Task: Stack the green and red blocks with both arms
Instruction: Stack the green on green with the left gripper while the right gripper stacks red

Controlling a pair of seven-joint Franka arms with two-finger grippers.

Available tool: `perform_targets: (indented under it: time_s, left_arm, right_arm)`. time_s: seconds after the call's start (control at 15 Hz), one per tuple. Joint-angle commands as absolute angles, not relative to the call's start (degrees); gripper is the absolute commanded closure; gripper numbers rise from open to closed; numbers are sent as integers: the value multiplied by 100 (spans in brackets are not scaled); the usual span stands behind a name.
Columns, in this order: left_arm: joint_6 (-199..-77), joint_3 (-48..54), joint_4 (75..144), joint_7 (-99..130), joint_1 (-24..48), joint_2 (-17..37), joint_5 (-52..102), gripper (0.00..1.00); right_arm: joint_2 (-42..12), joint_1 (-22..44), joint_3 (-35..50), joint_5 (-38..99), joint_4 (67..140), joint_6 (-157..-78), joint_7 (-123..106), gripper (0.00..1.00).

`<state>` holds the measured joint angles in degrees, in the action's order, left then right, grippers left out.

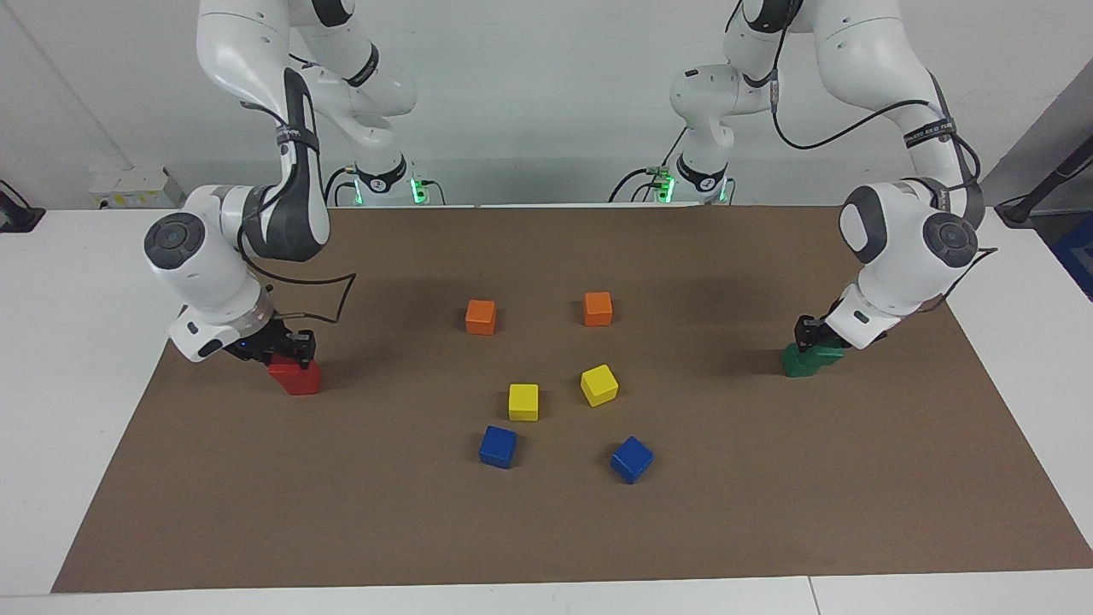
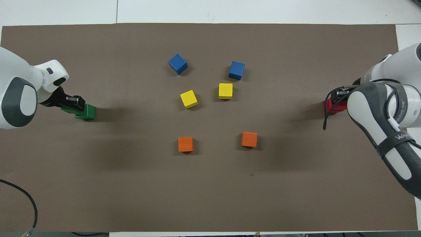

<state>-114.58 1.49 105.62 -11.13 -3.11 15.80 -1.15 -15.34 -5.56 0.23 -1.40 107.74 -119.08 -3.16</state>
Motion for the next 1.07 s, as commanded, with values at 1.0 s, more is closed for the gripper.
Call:
perform_targets:
  time_s: [1.0]
  left_arm:
    - [-11873,193,11197,-729,-387,1195,-123,100]
  right_arm:
    - [-1257,-606,70,-132,11180,-12129,-439,100]
